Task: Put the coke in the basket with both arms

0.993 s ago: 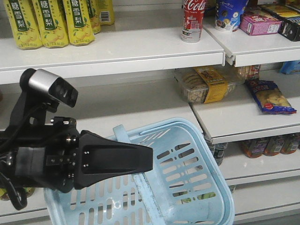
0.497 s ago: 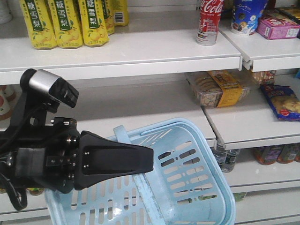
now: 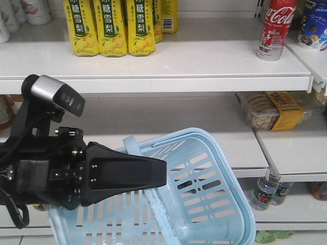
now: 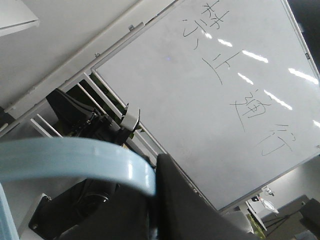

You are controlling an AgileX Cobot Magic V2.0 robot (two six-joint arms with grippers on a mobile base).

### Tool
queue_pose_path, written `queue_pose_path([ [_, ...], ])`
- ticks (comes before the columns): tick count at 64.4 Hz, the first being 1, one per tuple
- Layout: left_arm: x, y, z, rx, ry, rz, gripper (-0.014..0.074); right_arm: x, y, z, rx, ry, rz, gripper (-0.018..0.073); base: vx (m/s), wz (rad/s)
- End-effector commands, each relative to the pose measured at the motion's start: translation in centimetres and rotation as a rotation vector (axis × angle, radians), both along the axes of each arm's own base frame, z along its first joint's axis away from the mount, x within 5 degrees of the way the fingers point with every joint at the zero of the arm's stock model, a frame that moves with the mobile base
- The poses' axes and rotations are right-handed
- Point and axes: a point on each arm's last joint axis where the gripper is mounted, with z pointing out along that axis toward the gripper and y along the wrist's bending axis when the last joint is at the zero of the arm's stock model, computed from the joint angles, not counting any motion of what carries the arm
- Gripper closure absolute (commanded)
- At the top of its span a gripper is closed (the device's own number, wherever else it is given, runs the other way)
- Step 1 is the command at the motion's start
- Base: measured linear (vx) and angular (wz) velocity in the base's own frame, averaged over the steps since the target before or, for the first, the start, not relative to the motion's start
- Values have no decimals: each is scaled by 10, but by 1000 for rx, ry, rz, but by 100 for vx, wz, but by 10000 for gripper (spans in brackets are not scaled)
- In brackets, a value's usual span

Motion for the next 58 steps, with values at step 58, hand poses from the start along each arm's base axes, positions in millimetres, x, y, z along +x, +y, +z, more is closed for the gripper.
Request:
queue_pose_path([
  [58,-18,4,26,-169,-36,-152,603,0,1,5,-17,-75,10,564,2,4],
])
